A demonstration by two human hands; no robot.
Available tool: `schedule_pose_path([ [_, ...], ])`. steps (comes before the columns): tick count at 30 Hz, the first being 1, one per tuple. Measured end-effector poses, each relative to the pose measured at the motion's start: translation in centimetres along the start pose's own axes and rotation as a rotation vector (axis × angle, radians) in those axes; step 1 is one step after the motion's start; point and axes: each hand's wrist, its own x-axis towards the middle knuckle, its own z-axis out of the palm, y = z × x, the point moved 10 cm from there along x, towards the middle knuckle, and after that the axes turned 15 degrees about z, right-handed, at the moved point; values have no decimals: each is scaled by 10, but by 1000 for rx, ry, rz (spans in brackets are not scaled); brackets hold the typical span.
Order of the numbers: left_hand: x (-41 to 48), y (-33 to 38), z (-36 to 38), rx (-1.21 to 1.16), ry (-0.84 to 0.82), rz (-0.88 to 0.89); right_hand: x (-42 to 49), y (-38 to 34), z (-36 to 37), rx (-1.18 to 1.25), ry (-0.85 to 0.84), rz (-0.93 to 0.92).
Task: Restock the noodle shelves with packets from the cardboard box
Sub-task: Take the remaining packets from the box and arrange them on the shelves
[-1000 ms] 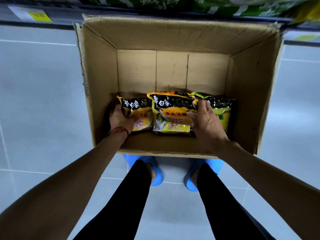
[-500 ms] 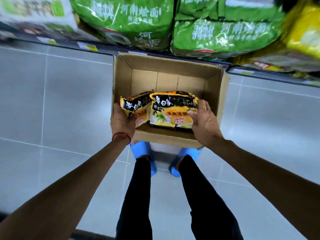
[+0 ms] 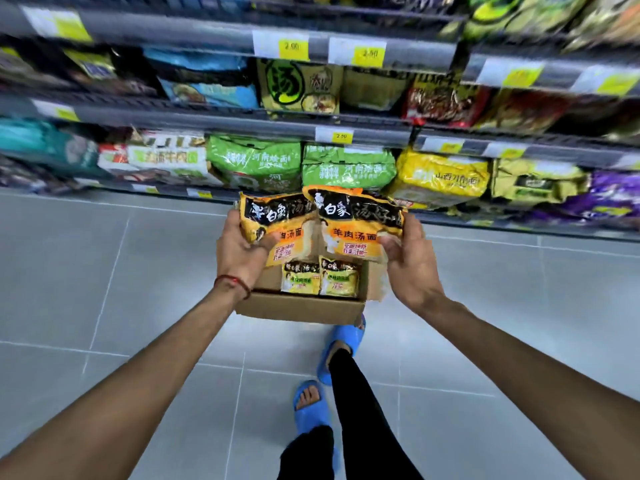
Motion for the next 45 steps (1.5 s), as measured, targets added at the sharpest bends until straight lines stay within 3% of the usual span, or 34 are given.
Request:
schedule_pose_path([
  [8,-44,185,-59,-40,56,242,-81,-78,-138,180,156,-36],
  [16,-89,358,-60,-47,70,441,-131,-112,-295,231,298,-116],
  [30,-138,554,100,-157,109,608,-115,-54,-535,214,380,-213],
  [45,-76,677,275,-172,-11,648,-12,-3,-673,331,416,-131],
])
